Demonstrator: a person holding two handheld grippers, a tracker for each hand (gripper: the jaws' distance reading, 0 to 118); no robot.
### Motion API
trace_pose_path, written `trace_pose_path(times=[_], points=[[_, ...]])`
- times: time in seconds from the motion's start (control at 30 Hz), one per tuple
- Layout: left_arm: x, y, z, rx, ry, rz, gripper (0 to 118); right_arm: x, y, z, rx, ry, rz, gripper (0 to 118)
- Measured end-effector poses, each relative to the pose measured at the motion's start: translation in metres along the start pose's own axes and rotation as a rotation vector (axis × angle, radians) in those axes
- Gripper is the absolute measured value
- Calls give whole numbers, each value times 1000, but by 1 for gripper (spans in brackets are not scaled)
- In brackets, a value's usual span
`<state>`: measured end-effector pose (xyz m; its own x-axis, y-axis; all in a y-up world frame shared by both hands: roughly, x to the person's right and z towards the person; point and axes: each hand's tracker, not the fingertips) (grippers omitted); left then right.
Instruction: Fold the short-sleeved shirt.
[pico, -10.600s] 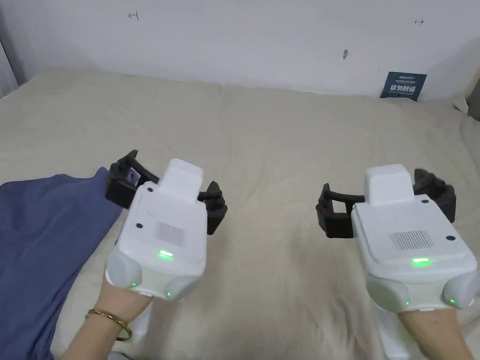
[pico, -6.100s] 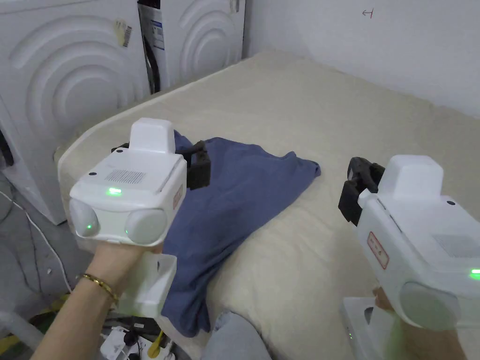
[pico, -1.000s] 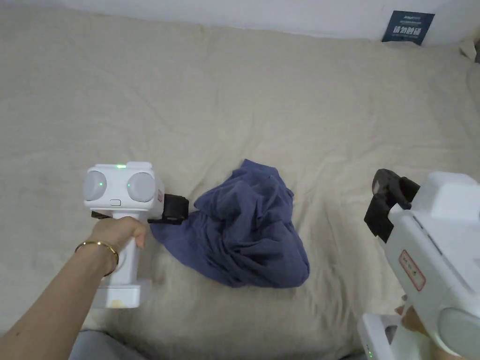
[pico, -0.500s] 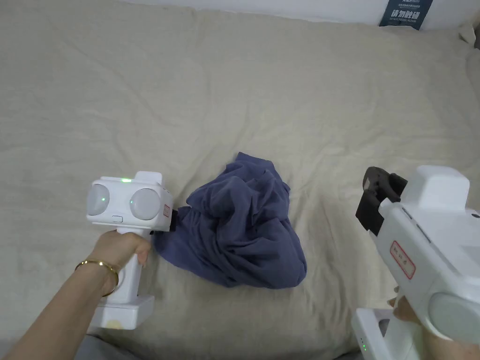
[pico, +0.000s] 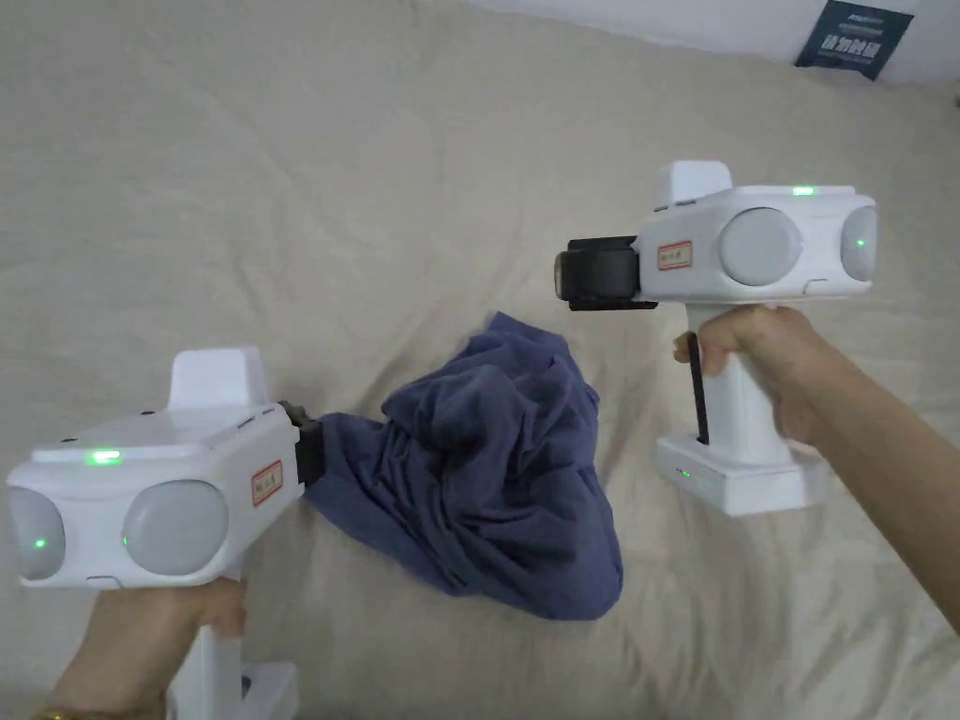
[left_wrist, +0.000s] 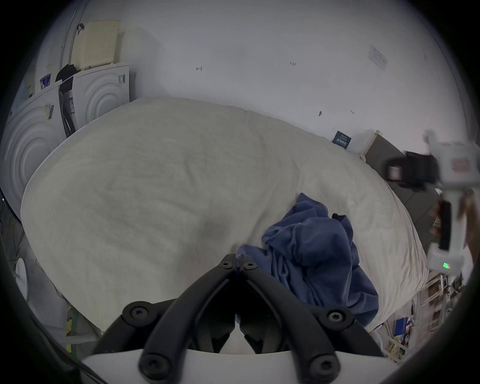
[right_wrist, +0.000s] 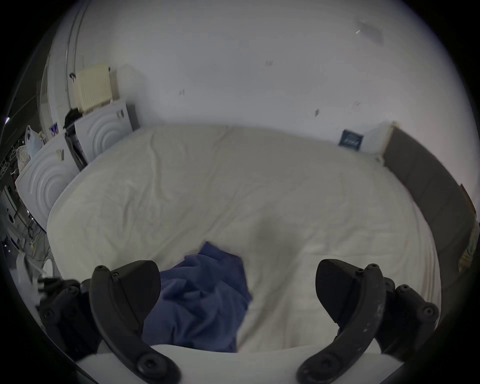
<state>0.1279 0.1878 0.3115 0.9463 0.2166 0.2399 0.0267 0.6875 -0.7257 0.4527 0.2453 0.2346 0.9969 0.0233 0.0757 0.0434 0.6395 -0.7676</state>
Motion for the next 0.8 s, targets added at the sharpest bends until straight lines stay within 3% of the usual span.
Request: trace_pose_path(times=[0.1,0.33,0.4,0.47,0.53,0.57,0.6,0.63,0.7,0.73,0.8], points=[[-9,-6,-4,-16,10,14,1,-17,17,-58,-147,-3,-6,118],[-31,-13,-26,-71,24,40,1,-51,23,-153,-265,-89,52,116],[-36,-14,-30,-86,24,45,1,-52,20,-170,-314,-124,51,100],[-34,-17,-34,-95,30,41,1,-49,16,-180,-334,-135,13,70],[-38,-17,-39,-99,30,46,1,-42,13,-180,-339,-67,-85,59],[-36,-20,-42,-99,33,50,1,-41,15,-177,-337,-76,-81,53],[-37,-19,-45,-103,38,58,1,-39,17,-171,-334,-51,-64,36],[-38,-18,-47,-108,39,68,1,-36,19,-166,-328,-53,-57,2],[-36,-18,-46,-102,40,86,1,-24,21,-148,-310,-66,-78,3],[-35,-17,-46,-92,37,89,1,-16,23,-137,-302,-5,-105,3],[-35,-11,-44,-77,34,84,1,-2,27,-109,-264,16,-140,3]])
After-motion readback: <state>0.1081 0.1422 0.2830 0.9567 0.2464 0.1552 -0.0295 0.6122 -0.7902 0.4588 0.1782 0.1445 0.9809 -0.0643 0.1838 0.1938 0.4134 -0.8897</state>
